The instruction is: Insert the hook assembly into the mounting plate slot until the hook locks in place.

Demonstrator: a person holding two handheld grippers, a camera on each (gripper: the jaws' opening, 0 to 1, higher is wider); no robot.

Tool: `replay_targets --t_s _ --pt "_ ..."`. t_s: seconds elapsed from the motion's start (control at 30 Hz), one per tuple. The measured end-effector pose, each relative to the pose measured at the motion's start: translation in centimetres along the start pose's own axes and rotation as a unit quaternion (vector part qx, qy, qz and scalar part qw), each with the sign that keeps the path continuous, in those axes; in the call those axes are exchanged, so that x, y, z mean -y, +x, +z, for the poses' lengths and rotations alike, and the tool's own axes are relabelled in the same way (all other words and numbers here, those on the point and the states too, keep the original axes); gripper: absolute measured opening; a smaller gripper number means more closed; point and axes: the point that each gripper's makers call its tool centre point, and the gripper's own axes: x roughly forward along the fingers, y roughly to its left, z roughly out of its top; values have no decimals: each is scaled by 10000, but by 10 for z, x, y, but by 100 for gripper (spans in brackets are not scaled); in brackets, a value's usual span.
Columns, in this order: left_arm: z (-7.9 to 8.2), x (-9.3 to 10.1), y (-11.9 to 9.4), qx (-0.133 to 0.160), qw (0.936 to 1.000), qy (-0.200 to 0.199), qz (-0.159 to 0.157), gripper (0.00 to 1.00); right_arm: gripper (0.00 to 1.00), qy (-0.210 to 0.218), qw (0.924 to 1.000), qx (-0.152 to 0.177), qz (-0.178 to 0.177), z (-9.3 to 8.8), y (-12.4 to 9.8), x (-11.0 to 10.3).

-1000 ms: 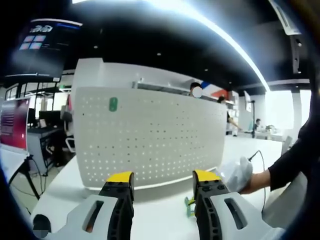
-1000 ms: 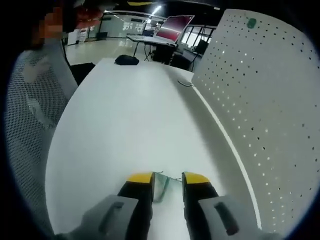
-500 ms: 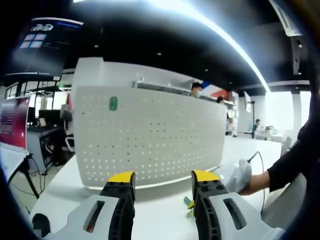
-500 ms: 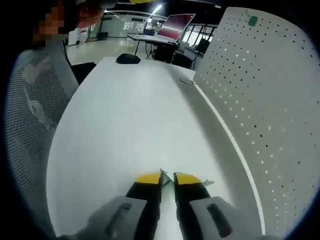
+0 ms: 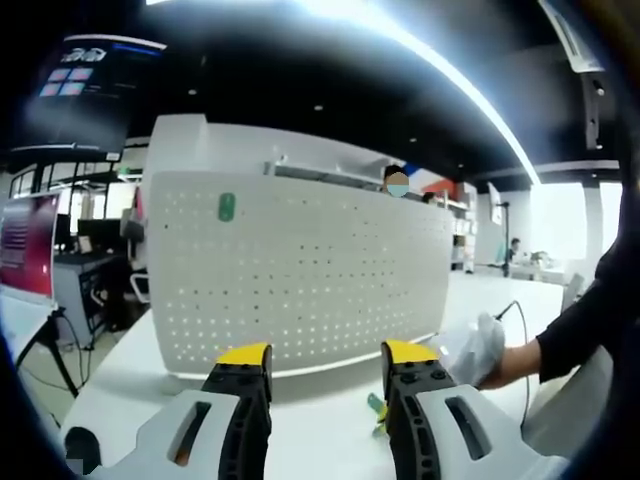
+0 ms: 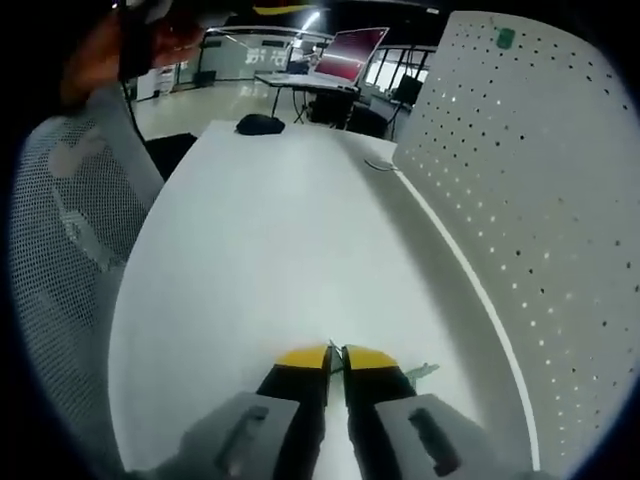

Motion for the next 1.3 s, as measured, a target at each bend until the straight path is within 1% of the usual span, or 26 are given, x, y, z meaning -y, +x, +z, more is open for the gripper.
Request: replay_targets --t_s 0.13,0.27,0.57,0.63,0.77,0.87,0.93,1.07,1.3 --pt "-1 0 0 -14 10000 5 -3 45 1 2 9999 -72 73 -1 -1 -3" --pt "-1 0 0 -17 10000 17 -8 44 1 -76 9998 -145 124 -4 0 -5" --pt "-1 0 0 -24 10000 17 -7 44 2 -227 9994 -195 150 -2 3 -7" --pt "-1 0 0 -15 10000 9 6 44 1 -316 9992 -230 129 -2 3 -5" --pt "-1 -1 0 -13 10000 2 15 44 1 -306 9992 -227 134 -2 3 -5" --pt "-1 -1 0 -31 10000 15 15 44 1 -153 9997 -157 125 -1 0 -4" --pt "-2 0 0 -52 10000 18 5 44 1 -18 10000 12 78 6 -7 -2" --pt "-5 2 2 -100 9999 39 -36 44 0 129 9998 162 -22 12 -16 4" --pt "-10 9 5 -222 9996 82 -164 43 0 592 9966 556 -166 24 -31 15"
